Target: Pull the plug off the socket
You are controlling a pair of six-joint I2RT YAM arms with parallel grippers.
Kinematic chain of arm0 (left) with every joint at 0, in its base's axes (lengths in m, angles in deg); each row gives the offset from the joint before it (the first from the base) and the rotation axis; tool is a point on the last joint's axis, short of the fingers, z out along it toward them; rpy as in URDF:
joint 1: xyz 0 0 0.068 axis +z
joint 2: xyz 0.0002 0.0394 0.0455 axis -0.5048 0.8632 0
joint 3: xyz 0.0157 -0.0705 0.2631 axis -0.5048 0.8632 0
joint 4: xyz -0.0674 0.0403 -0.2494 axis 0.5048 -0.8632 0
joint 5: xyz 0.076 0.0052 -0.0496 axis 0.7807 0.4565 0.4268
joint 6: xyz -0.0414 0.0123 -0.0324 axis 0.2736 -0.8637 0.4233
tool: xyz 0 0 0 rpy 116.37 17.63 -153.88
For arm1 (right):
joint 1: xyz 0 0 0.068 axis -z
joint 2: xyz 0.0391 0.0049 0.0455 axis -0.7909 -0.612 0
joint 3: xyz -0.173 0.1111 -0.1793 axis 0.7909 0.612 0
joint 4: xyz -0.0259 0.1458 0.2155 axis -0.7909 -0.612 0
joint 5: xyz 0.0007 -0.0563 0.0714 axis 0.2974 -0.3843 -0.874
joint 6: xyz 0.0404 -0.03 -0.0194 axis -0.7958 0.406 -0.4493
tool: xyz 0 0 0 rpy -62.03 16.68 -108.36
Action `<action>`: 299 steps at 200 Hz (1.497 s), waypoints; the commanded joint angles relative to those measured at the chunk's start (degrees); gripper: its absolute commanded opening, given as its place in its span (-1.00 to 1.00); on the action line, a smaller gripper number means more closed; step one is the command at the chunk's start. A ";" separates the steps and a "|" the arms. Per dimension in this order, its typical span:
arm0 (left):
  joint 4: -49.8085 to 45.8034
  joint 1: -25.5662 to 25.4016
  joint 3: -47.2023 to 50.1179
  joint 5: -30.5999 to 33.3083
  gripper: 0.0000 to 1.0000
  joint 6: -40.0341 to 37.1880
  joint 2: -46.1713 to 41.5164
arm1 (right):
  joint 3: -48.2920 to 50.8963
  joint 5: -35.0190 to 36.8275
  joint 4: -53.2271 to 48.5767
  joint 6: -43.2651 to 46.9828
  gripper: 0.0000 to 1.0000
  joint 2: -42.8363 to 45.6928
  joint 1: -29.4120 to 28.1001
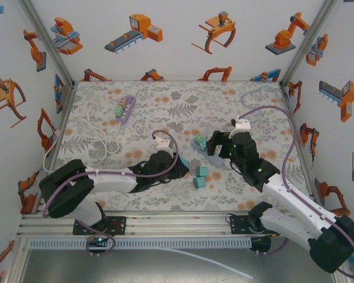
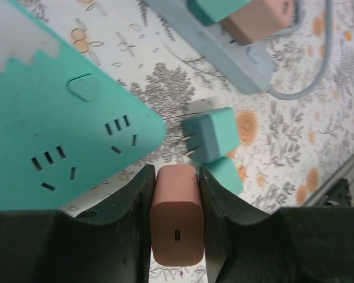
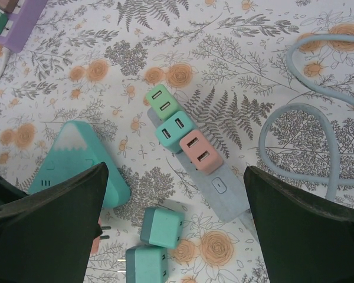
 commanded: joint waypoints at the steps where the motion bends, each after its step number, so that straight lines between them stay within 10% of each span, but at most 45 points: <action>1: 3.81 -0.47 0.49 1.24 -1.00 2.55 1.55 | 0.37 1.30 0.15 1.13 0.72 1.37 0.20; 148: 5.80 -4.27 3.83 7.14 0.29 -0.14 0.70 | -0.85 -0.82 -1.87 3.60 0.73 1.73 0.29; 234: -20.71 -10.30 -3.32 12.51 0.99 -21.36 -26.24 | -10.05 -7.79 -13.68 13.82 0.99 -6.72 0.41; 299: -43.34 -12.70 -13.64 -1.47 0.94 -37.92 -40.10 | -25.49 -14.08 -27.48 31.93 0.99 -27.21 4.32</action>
